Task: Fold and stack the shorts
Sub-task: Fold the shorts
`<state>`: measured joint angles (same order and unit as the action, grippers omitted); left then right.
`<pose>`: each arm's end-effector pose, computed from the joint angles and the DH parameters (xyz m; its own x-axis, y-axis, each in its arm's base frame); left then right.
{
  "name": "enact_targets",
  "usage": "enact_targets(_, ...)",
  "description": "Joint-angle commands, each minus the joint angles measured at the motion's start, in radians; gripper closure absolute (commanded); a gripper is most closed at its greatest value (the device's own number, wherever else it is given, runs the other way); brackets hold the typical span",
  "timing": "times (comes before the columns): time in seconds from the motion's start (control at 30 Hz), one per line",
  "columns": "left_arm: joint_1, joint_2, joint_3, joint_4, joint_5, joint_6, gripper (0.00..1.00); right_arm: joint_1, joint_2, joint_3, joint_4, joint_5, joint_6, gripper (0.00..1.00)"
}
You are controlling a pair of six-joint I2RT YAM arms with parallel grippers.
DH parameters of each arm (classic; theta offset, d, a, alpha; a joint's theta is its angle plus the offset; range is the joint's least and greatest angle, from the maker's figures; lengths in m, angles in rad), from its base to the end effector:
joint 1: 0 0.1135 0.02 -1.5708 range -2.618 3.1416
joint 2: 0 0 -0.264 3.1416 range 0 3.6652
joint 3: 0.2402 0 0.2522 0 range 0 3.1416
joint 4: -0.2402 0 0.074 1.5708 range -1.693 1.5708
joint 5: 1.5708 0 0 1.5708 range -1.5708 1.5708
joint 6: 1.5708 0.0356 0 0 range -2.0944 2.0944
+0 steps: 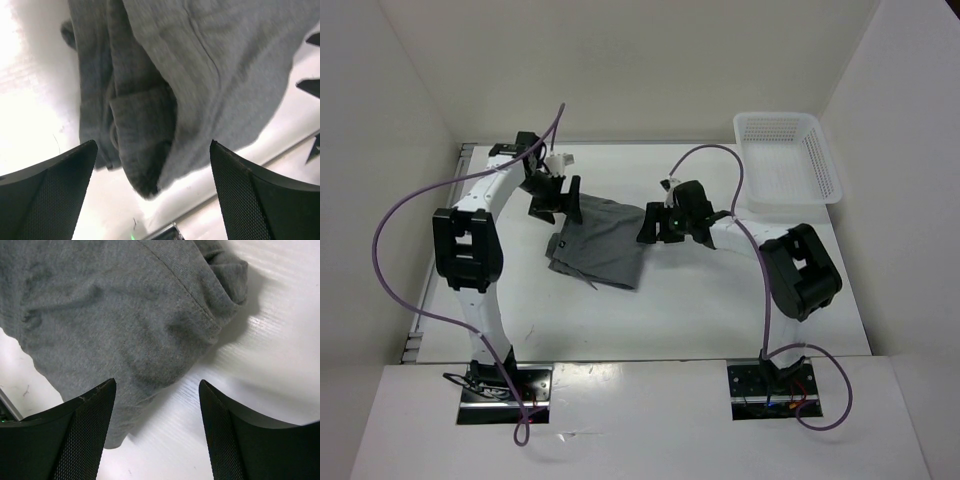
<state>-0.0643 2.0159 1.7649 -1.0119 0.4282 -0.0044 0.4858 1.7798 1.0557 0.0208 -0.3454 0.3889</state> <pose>0.4163 -0.0416 0.2477 -0.9518 0.0573 -0.3013 0.1799 0.9000 -0.3970 0.3304 0.1881 0.1849 -0.7824 -0.0096 -0.6227 -0.4010 0.7729 0.4918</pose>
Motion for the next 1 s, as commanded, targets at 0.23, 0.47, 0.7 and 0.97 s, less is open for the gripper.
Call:
enact_targets(0.23,0.007,0.113,-0.051,0.28,0.003,0.004,0.07,-0.006,0.072,0.009,0.07,-0.059,0.113,0.31)
enact_targets(0.47,0.031,0.152,-0.097,0.325,0.056,0.004,0.62,-0.006,0.093,-0.013,0.079,-0.069,0.162,0.39)
enact_targets(0.7,0.049,0.129,-0.178,0.357,0.124,0.004,0.85,0.013,0.138,0.018,0.11,-0.11,0.162,0.5)
enact_targets(0.97,0.049,0.107,-0.222,0.388,0.144,0.004,0.91,0.031,0.181,0.059,0.137,-0.234,0.153,0.42)
